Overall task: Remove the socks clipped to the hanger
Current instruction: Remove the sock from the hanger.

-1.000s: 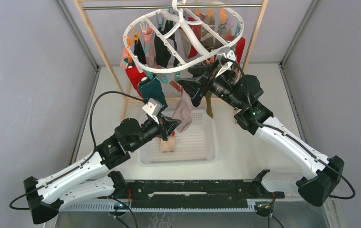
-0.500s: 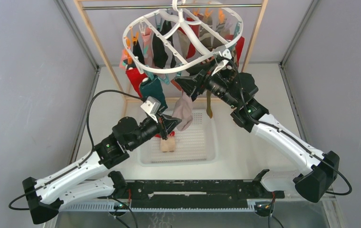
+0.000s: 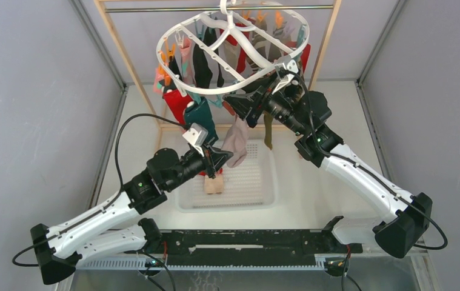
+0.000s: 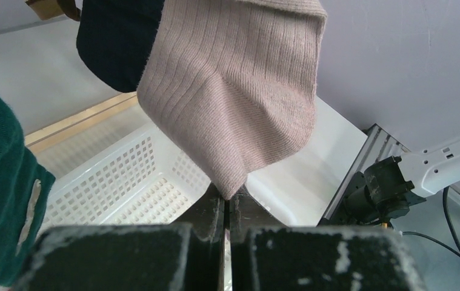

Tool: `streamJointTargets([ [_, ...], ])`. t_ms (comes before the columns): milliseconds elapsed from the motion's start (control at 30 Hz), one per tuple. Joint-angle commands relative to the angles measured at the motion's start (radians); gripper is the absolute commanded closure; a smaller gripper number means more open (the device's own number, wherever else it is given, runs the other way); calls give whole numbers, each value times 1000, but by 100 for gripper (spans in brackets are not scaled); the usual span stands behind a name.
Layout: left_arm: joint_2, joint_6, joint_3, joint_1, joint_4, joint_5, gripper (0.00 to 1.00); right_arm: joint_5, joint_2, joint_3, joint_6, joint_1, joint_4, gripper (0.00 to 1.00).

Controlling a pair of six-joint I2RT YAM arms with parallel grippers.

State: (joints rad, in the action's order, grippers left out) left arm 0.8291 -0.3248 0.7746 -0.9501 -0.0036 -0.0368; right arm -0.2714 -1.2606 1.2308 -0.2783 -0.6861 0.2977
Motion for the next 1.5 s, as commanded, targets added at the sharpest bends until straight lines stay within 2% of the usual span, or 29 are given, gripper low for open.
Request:
streamJointTargets([
  [0,1,-9,49,8,39,21,100,-13,0,47,-11,9,58,21],
  [233,1,-11,42,8,45,20,100,-21,1,48,-16,13,65,25],
  [867,1,-20,24,8,63,21,100,-32,23,48,-10,21,34,48],
  [1133,-3,-24,17,7,67,23,100,-33,24,48,-10,22,20,66],
  [1300,-8,-26,16,8,67,23,100,-19,27,48,-7,22,-5,94],
  [1467,-8,-27,16,7,67,25,100,-11,31,48,-1,21,-17,100],
])
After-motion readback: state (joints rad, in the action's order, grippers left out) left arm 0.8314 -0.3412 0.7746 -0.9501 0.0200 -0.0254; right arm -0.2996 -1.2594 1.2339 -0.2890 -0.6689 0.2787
